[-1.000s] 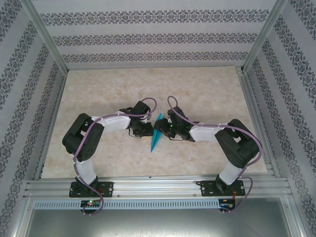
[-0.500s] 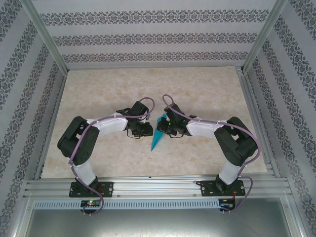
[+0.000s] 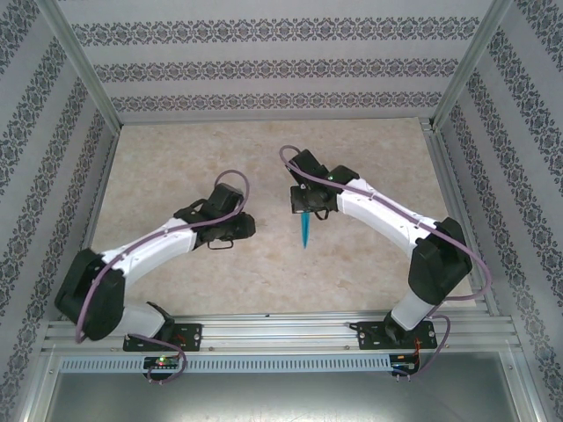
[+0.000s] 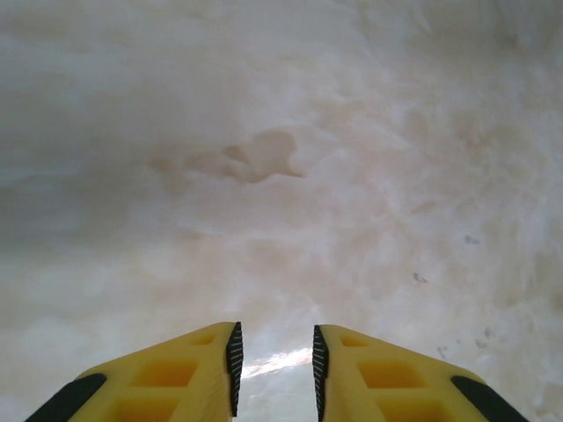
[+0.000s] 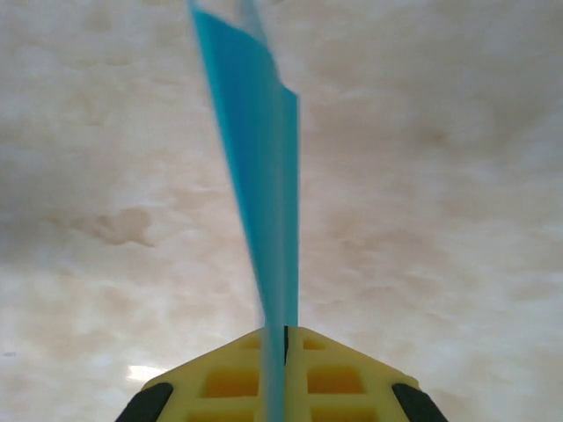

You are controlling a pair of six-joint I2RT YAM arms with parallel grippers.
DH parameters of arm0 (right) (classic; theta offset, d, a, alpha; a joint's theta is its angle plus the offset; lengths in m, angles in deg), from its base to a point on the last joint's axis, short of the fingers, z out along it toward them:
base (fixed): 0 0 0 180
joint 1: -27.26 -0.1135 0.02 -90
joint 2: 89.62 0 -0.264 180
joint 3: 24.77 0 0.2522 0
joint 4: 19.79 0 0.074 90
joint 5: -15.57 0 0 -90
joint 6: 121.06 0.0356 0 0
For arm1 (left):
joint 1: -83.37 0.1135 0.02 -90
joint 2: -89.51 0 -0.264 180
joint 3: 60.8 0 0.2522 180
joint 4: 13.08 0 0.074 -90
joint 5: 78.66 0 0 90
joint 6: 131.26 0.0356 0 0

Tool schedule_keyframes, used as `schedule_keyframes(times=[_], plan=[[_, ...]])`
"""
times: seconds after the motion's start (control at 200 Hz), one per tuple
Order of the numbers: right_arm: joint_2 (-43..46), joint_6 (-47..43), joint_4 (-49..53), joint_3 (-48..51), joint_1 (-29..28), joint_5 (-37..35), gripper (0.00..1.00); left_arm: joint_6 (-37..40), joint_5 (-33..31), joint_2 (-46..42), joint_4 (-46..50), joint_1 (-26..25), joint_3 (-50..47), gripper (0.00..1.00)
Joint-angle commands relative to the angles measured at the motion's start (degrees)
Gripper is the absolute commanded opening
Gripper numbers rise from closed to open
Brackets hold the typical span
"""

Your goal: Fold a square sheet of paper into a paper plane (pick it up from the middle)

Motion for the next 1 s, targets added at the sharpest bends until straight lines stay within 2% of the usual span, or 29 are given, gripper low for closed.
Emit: schedule_keyframes(times=[0.0,0.215,0.31,0.405,0.48,0.52,0.615,0.709,0.794,0.854,0.914,0.994], plan=[[-5.89,-4.85,21.36,-6.47,-2.46,-12.81,0.06,-4.29,-9.36,-5.75,-0.34,1.56,-3.47,0.31],[-24.0,-2.12,31.4,-22.37,-9.49,-16.5,0.09,-6.94,-15.53,-14.8,0.96,3.58,-7.63,0.35],[-31.23,-1.22,31.24,-29.37,-11.9,-12.8,0.11,-7.12,-16.07,-17.12,1.65,4.01,-8.24,0.36],[-35.92,-0.5,28.75,-35.59,-13.78,-7.22,0.17,-7.44,-16.13,-18.64,2.46,4.31,-8.65,0.36],[-35.67,-0.97,24.04,-36.06,-14.04,-0.3,0.3,-7.82,-16.09,-19.6,3.33,4.47,-8.89,0.37],[-33.85,-1.13,20.45,-34.22,-13.95,2.26,0.39,-7.82,-15.98,-20.31,3.45,4.48,-9.15,0.37],[-25.82,-1.68,10.03,-25.6,-12.68,8.66,0.48,-7.72,-15.56,-21.51,3.69,4.63,-9.85,0.39],[-13.72,-1.13,-3.87,-11.2,-9.72,15.78,0.64,-7.71,-14.45,-21.69,3.54,4.76,-10.13,0.4],[-3.49,1.4,-19.2,3.24,-4.91,29.88,0.64,-7.97,-13.03,-21.22,2.67,4.75,-10.44,0.4],[1.38,3.94,-27.11,10.75,-2.18,35.82,0.65,-8.18,-11.84,-20.62,2.04,4.76,-10.61,0.4],[3.22,3.32,-25.83,12.87,-0.7,36.19,0.66,-8.57,-10.91,-20.02,1.5,4.73,-10.93,0.4],[5.37,-1.12,-21.84,15.24,-1.5,29.27,0.76,-8.59,-9.1,-18.92,0.14,4.73,-11.11,0.43]])
